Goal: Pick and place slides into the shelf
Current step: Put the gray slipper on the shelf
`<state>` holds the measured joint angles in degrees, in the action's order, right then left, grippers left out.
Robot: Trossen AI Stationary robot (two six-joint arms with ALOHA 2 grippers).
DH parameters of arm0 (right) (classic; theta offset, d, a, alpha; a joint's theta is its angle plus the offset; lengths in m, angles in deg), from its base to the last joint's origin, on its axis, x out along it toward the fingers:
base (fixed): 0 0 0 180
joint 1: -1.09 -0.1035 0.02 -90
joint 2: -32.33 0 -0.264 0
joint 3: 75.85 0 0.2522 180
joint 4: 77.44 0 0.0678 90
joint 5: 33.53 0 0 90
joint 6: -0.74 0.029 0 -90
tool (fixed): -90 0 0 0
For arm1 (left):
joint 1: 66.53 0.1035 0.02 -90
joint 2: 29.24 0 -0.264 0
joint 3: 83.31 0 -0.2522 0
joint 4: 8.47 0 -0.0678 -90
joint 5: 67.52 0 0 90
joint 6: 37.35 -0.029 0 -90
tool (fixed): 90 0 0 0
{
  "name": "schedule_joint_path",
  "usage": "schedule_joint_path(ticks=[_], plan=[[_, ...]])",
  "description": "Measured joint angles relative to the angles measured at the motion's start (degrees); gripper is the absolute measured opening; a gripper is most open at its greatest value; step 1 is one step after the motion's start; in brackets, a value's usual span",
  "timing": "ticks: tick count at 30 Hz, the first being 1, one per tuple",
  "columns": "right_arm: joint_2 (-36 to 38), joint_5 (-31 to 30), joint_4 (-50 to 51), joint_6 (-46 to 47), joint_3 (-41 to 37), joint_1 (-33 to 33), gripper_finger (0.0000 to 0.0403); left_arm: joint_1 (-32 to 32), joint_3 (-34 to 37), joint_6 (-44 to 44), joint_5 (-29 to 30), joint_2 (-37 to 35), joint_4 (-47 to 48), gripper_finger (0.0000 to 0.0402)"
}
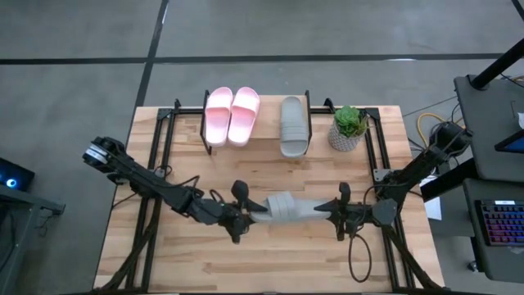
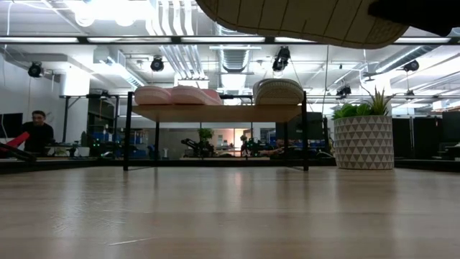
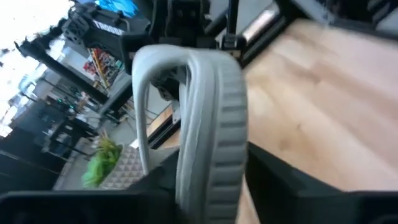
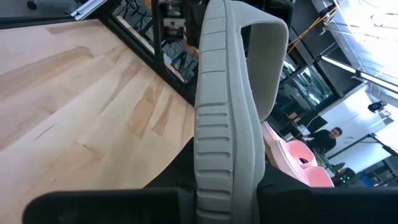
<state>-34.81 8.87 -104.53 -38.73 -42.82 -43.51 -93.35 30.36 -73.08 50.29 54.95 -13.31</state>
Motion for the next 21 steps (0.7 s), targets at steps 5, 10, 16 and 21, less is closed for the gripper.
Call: schedule_joint_path(ticks=[5,10,16,21], plan=[[-0.02,0.75,-0.62,0.02,0.0,-0.02,0.005,0.31,-0.16,-3.93,0.02,0.82,-0.19,0.0019],[0.02,-0.08,-3.81,1.96,0.74,-0.02,0.0119,0.48,-0.8,-4.3,2.2,-0.21,-0.18,0.0012],[0.04,-9.33,-3.46,1.99,2.9,-0.39,0.0172,0.13,-0.98,-4.21,8.75,-2.72,-0.07,0.0011],[0.02,-18.85,-3.28,4.16,5.46,-0.39,0.018,-0.24,-1.13,-4.13,18.78,-3.04,-0.45,0.001]])
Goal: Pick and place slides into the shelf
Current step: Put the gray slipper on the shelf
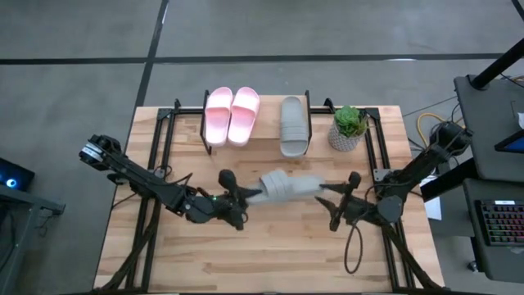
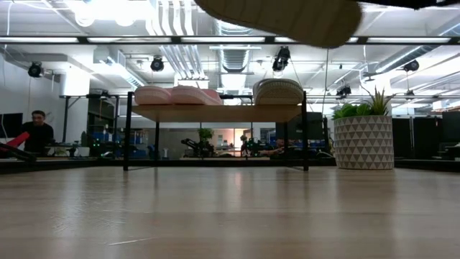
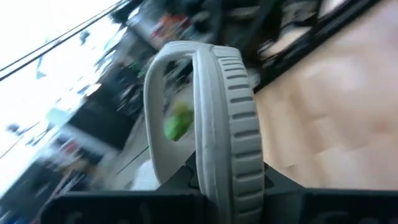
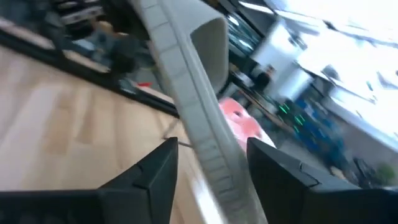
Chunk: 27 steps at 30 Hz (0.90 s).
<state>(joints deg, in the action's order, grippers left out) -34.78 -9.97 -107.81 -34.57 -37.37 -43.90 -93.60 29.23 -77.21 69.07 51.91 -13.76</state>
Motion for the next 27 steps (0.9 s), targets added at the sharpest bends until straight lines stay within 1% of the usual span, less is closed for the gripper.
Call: schedule_joint_path(ticks=[2,3,7,9,13,14,18,20,22,24,25,27], plan=[[0.02,-3.48,0.05,1.58,1.06,0.0,0.0178,0.02,-0.55,-0.26,4.61,-0.01,0.09,0.001],[0.02,-4.27,0.04,2.28,1.47,-0.03,0.0176,0.08,-0.71,-0.77,6.87,0.06,0.03,0.001],[-0.02,-4.1,0.11,3.81,2.23,-0.15,0.0175,0.16,-2.07,-2.73,13.92,0.08,-0.34,0.001],[-0.02,-4.1,0.22,3.84,2.26,-0.15,0.0176,0.08,-2.08,-3.02,18.54,0.13,0.02,0.001],[-0.04,-4.1,0.27,3.82,2.26,-0.15,0.0177,0.92,-1.86,-5.08,25.23,0.44,-0.02,0.001],[-0.04,-4.1,0.28,3.82,2.26,-0.15,0.0177,1.32,-1.81,-5.59,26.46,0.81,-0.02,0.001],[-0.04,-4.08,0.32,3.8,2.26,-0.15,0.0178,3.54,-1.77,-7.0,26.8,2.69,-0.03,0.001],[-0.04,-4.08,0.32,3.78,2.24,-0.15,0.0178,4.58,-1.81,-7.04,28.47,4.02,-0.04,0.001],[-0.04,-4.08,0.32,3.74,2.24,-0.15,0.0178,5.59,-2.35,-7.14,33.13,5.71,-0.72,0.001],[-0.04,-4.08,0.37,3.64,2.22,-0.15,0.0178,6.52,-2.91,-7.17,39.13,7.26,-1.99,0.001],[-0.04,-4.08,0.4,3.6,2.22,-0.15,0.0178,6.91,-3.23,-7.17,40.92,7.7,-2.01,0.001],[-0.04,-4.08,0.47,3.36,2.22,-0.15,0.0178,7.62,-3.99,-7.1,40.98,8.69,-2.2,0.001]])
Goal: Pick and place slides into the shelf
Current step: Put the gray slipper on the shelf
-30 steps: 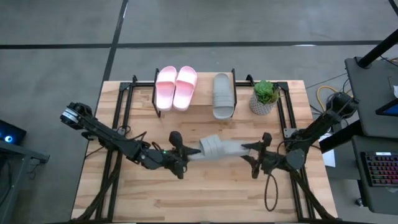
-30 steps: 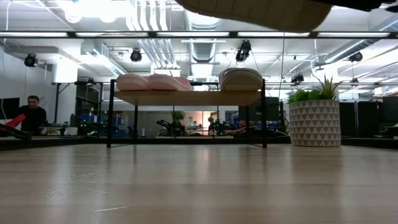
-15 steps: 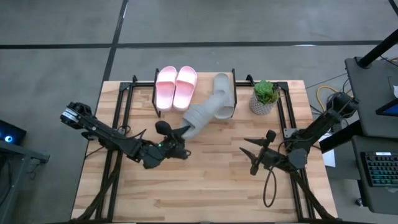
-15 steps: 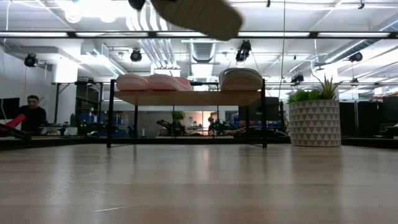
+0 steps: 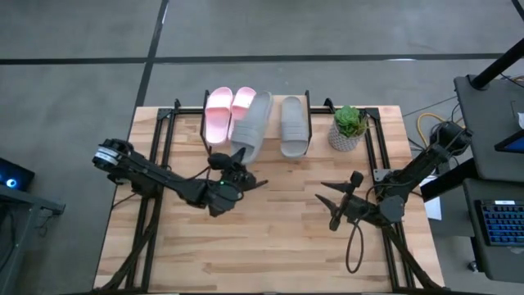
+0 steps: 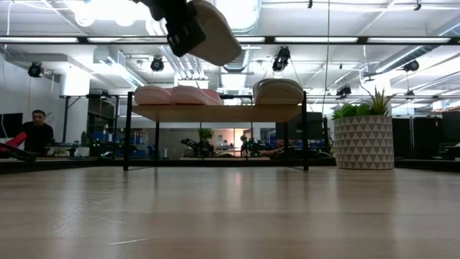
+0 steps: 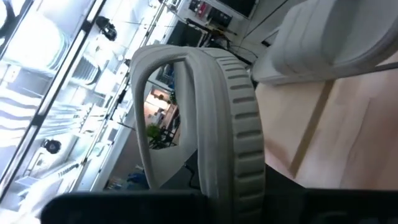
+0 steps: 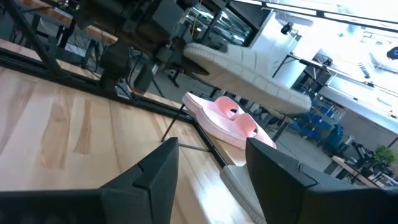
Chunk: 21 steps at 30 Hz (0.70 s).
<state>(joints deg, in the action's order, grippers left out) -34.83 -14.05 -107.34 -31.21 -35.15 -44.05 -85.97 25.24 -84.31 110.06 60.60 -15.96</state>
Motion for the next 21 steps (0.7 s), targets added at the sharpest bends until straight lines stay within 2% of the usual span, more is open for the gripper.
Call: schedule_joint_path(ticks=[7,11,21], plan=[[0.0,0.02,0.15,-0.04,-0.04,0.0,0.0178,2.51,-3.71,-0.02,-0.24,6.43,-0.99,0.0009],[0.0,0.02,0.17,-0.06,-0.07,0.0,0.0178,4.36,-6.26,-0.11,2.51,9.98,-0.88,0.0009],[-0.02,0.07,0.26,-0.19,-0.37,0.0,0.0178,7.41,-9.87,-1.17,2.34,16.67,-0.8,0.0008]])
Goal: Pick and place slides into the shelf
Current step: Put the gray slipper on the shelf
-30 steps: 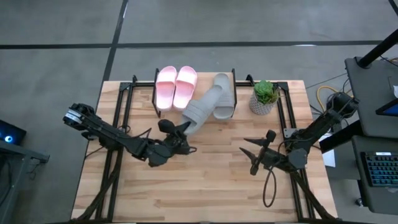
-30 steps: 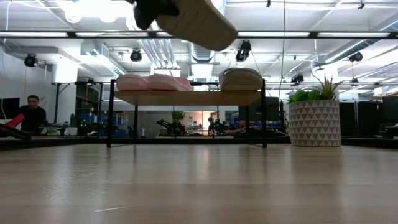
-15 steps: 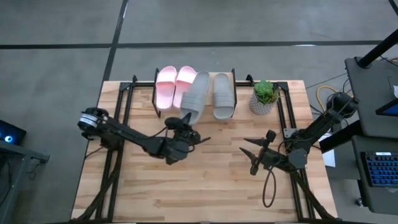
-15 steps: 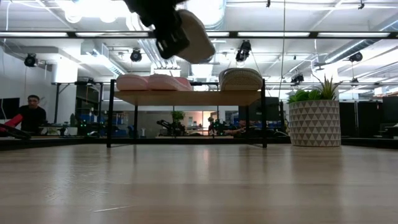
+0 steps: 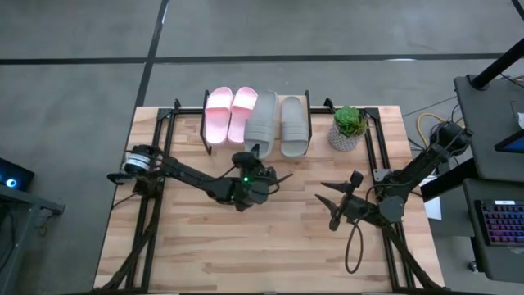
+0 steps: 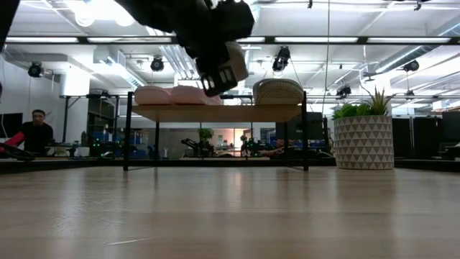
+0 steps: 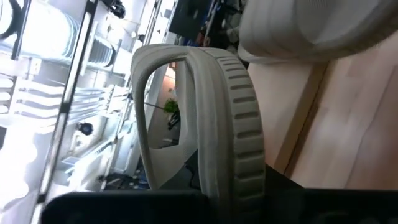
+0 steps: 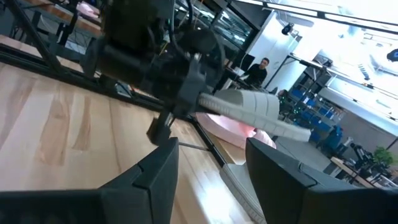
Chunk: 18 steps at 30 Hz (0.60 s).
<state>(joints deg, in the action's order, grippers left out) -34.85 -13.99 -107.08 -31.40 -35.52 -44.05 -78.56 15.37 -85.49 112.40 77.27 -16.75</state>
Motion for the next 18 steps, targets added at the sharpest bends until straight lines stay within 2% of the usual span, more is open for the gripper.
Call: schedule_joint_path(ticks=[6,18], plan=[[0.02,-0.07,0.16,0.0,-0.11,0.0,0.0178,1.13,-1.13,-2.0,-0.11,3.7,0.08,0.0008],[0.0,-0.03,1.44,0.13,-0.13,0.0,0.0178,3.08,-0.12,-2.31,-1.17,5.54,0.24,0.0008]])
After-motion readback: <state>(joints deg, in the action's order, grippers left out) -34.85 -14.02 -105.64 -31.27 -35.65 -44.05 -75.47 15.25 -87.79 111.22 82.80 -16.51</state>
